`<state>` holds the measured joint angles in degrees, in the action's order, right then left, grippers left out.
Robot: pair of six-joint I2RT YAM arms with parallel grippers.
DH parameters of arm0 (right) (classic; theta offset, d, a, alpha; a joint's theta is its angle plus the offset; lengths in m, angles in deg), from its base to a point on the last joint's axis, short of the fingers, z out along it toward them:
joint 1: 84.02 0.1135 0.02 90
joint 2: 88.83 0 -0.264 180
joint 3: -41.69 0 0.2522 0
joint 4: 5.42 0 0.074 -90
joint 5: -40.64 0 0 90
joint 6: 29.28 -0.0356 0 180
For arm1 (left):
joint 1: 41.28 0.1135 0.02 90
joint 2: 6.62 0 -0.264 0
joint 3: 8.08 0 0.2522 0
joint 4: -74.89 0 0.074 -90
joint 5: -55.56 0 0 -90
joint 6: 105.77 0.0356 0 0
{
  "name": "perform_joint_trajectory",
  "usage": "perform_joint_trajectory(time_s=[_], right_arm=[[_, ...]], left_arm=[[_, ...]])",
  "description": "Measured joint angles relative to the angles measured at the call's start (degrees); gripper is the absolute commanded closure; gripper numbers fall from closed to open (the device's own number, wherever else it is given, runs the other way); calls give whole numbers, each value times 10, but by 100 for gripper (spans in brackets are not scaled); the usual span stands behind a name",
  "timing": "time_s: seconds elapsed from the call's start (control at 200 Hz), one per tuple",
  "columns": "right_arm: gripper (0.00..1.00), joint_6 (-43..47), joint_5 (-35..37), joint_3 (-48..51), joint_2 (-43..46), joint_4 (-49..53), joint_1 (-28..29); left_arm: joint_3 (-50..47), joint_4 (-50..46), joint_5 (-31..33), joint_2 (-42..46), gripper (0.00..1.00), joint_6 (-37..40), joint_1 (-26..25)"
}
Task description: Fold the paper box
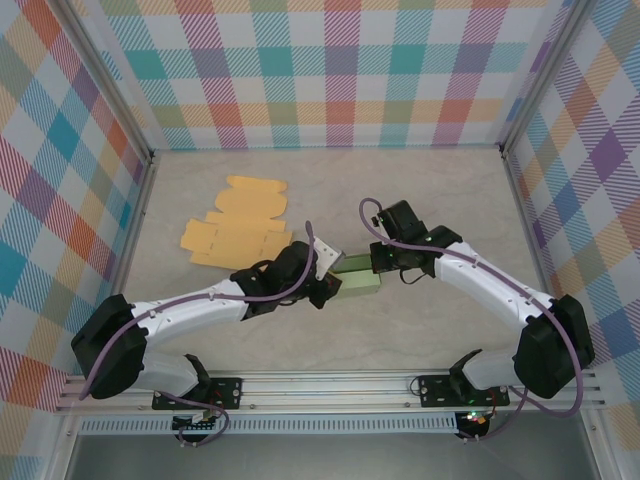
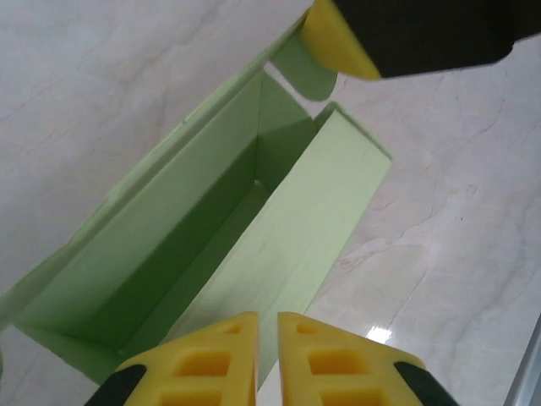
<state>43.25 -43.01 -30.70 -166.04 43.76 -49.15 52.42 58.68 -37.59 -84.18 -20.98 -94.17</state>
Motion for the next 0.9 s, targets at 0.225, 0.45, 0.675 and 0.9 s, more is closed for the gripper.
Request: perform_joint_trajectory(time_s=[0.225,0.45,0.675,0.9], right_arm=[[100,2,0,-6,-7,5,0],[100,4,0,-10,-14,7,0],[100,4,0,-12,-14,9,0],[100,4,0,-12,-14,9,0]], left_arm=[[12,-6,44,0,69,15,-1],[19,-43,68,49,0,85,-3],[-10,-44,72,114,0,245,-3],[-20,-40,86,57,0,399,2]])
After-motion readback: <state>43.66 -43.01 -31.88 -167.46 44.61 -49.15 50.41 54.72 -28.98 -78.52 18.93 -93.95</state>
